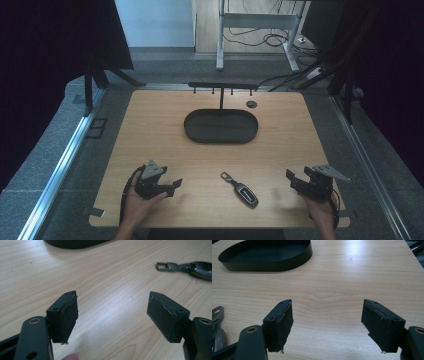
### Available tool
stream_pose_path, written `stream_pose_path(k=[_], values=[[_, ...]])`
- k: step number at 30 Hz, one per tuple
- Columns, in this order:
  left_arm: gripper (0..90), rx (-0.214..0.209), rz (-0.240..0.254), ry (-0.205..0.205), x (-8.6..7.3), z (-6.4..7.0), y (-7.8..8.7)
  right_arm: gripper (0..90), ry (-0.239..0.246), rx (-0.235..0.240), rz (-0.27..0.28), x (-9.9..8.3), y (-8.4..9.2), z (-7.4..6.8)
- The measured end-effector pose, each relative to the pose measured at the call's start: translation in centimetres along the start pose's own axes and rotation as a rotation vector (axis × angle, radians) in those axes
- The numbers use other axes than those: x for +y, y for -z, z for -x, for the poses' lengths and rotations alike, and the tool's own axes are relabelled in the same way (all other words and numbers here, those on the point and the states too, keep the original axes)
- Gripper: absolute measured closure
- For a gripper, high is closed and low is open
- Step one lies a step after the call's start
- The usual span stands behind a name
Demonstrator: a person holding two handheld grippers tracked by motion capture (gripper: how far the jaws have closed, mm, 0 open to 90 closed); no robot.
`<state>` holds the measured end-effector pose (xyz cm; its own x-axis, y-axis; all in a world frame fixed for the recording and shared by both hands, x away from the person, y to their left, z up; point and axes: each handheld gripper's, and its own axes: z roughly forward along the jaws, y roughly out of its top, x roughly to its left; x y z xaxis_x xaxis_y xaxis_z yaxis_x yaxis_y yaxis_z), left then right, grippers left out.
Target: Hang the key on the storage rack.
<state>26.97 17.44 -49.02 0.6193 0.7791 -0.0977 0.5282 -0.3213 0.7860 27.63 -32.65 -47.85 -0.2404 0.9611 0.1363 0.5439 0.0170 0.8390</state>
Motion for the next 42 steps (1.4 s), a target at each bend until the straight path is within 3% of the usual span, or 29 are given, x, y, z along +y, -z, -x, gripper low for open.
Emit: stream_pose_path(k=[4,5,9,13,24,33,42], values=[[25.2,-0.008,0.008,0.005,0.1,0.1,0.2,27.8,0.045,-0.012,-0.018,0.2,0.2,0.0],[25.2,-0.008,0.009,0.003,0.1,0.2,0.2,28.2,0.086,-0.025,-0.029,0.1,0.5,0.0],[25.3,-0.008,0.004,-0.006,0.1,0.3,0.2,28.3,0.107,-0.035,-0.031,0.3,0.8,0.3],[25.3,-0.005,0.008,-0.004,0.1,0.3,0.4,29.9,0.085,0.002,-0.027,0.8,1.4,0.5],[25.9,0.042,-0.018,-0.015,-0.1,0.4,-0.1,31.8,0.109,0.102,-0.038,2.2,1.1,-0.5],[24.3,0.03,-0.017,0.01,-0.2,0.1,0.4,31.7,0.146,0.134,-0.046,2.3,0.7,-1.5],[22.4,0.015,-0.017,0.024,-0.1,0.2,0.4,38.9,0.162,0.197,-0.037,3.2,1.1,-3.0]])
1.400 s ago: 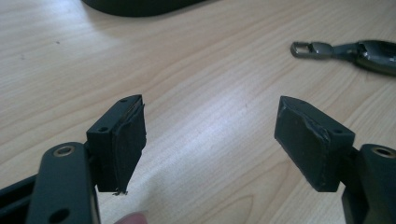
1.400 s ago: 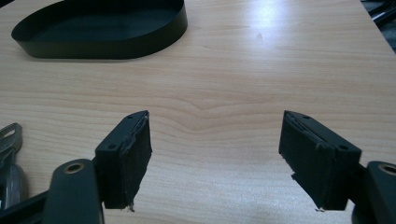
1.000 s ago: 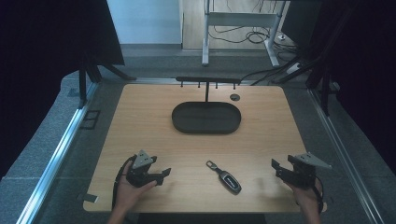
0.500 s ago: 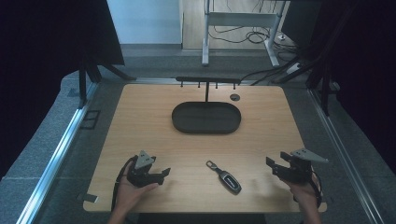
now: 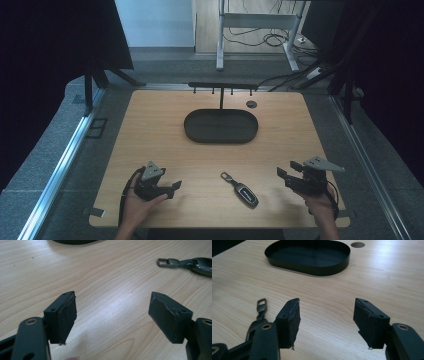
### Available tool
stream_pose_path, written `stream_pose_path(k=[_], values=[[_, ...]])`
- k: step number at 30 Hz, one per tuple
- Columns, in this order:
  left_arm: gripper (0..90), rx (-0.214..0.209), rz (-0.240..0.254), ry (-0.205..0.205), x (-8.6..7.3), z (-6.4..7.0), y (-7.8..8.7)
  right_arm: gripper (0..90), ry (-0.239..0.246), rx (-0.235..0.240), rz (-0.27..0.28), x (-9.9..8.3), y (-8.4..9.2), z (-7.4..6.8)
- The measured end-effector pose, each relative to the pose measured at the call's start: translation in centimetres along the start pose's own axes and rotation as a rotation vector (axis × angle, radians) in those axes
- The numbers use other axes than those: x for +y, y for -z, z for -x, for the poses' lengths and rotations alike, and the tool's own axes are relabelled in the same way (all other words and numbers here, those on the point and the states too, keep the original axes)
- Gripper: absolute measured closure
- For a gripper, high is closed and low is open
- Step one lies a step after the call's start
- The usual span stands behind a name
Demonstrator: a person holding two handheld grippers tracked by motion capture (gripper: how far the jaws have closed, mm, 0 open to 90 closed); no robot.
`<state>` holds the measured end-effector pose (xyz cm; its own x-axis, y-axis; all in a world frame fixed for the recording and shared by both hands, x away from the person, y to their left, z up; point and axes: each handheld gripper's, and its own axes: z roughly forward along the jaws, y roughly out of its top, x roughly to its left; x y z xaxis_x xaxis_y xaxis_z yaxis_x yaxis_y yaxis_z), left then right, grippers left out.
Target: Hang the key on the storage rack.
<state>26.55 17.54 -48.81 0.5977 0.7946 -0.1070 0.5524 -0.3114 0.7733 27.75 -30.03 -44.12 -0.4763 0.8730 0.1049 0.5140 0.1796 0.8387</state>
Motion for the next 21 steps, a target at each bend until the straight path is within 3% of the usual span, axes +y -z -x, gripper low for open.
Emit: stream_pose_path(k=[21], values=[[20.2,-0.022,-0.008,0.003,0.0,0.4,-0.2,47.9,0.032,0.09,-0.044,0.7,-1.3,-1.8]])
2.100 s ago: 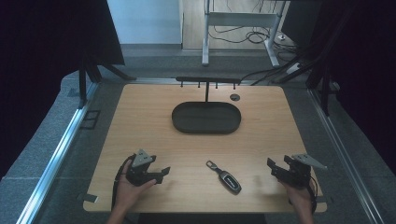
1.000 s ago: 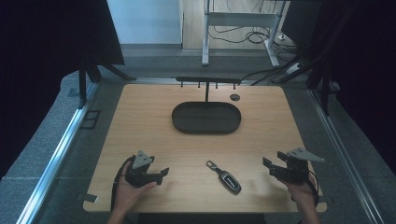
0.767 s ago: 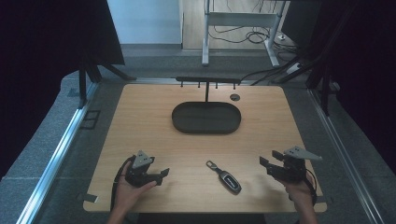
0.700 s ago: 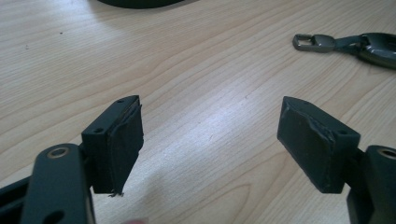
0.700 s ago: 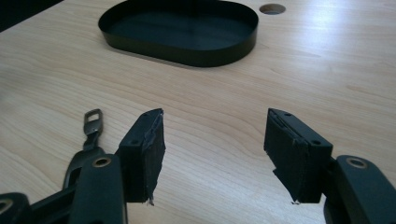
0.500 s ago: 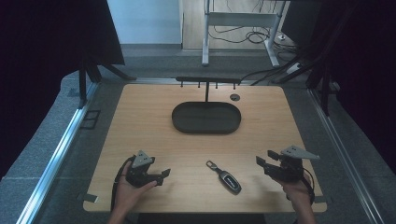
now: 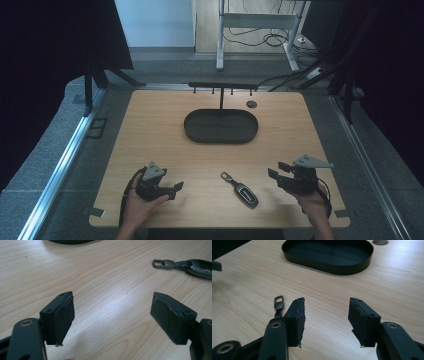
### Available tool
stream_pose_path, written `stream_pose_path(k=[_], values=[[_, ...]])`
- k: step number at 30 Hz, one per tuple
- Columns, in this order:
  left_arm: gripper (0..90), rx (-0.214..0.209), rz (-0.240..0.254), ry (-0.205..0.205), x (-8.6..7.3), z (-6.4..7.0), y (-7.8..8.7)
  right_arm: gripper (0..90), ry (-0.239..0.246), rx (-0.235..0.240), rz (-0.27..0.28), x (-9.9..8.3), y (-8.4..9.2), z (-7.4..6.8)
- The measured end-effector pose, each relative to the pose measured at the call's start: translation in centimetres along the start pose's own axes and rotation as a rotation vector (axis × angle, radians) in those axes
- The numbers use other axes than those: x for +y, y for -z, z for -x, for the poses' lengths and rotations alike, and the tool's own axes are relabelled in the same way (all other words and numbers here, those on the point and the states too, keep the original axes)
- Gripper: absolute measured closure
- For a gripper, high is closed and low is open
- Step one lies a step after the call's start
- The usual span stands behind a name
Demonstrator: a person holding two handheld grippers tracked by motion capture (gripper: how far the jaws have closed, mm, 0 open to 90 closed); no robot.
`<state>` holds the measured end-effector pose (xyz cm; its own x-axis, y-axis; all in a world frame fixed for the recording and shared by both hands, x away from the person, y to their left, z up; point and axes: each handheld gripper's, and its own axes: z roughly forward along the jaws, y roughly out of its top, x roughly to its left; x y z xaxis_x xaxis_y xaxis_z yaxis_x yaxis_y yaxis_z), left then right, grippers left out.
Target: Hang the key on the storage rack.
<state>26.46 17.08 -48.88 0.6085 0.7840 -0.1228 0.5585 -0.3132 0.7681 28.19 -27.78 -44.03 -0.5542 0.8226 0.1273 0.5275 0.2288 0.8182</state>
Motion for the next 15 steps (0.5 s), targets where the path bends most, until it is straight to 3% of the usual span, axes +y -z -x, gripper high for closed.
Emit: stream_pose_path(k=[11,15], values=[[21.2,-0.02,-0.004,-0.018,0.2,0.7,0.0,50.1,0.027,0.033,0.003,1.1,-0.7,-1.1],[21.5,-0.022,0.007,-0.028,0.4,0.8,0.5,53.5,0.047,0.073,-0.025,1.8,-1.4,-1.8]])
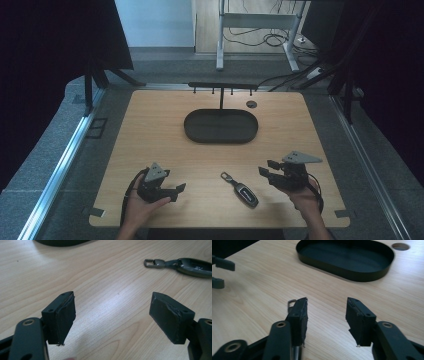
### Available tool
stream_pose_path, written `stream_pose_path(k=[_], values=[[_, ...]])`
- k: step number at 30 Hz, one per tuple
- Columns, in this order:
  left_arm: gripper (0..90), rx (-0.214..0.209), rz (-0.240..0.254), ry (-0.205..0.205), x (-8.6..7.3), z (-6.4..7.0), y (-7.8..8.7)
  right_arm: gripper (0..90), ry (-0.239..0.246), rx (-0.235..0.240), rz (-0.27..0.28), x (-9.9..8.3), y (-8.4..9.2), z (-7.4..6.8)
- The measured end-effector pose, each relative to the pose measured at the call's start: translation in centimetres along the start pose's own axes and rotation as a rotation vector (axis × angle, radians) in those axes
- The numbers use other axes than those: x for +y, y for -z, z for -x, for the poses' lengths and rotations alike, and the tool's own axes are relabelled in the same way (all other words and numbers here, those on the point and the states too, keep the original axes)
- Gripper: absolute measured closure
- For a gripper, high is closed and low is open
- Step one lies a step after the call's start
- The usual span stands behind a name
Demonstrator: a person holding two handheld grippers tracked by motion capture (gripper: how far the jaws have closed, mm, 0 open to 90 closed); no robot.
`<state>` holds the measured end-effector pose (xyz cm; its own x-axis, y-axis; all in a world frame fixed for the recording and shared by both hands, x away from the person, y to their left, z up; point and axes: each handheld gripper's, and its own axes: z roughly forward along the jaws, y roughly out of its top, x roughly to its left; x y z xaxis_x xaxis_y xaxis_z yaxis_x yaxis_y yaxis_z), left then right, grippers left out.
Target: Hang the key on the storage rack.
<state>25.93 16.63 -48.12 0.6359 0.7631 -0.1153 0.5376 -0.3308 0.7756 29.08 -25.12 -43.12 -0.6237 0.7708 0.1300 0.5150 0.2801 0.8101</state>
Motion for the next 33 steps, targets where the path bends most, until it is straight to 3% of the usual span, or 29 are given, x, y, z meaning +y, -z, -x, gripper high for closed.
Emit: stream_pose_path(k=[8,19,28,33], values=[[22.2,0.004,0.007,0.015,-0.3,-0.6,0.2,54.0,0.021,0.015,-0.026,1.3,-0.4,-0.7],[22.2,-0.01,-0.007,0.002,-0.3,-0.1,-0.1,54.0,0.036,0.052,-0.067,2.5,-1.2,-1.2],[22.3,-0.005,0.0,-0.001,-0.4,-0.3,0.2,54.2,0.037,0.071,-0.12,2.4,-3.0,-1.7],[22.3,-0.026,0.017,-0.012,-0.4,-0.2,0.3,54.8,0.048,0.079,-0.157,2.7,-3.9,-2.2]])
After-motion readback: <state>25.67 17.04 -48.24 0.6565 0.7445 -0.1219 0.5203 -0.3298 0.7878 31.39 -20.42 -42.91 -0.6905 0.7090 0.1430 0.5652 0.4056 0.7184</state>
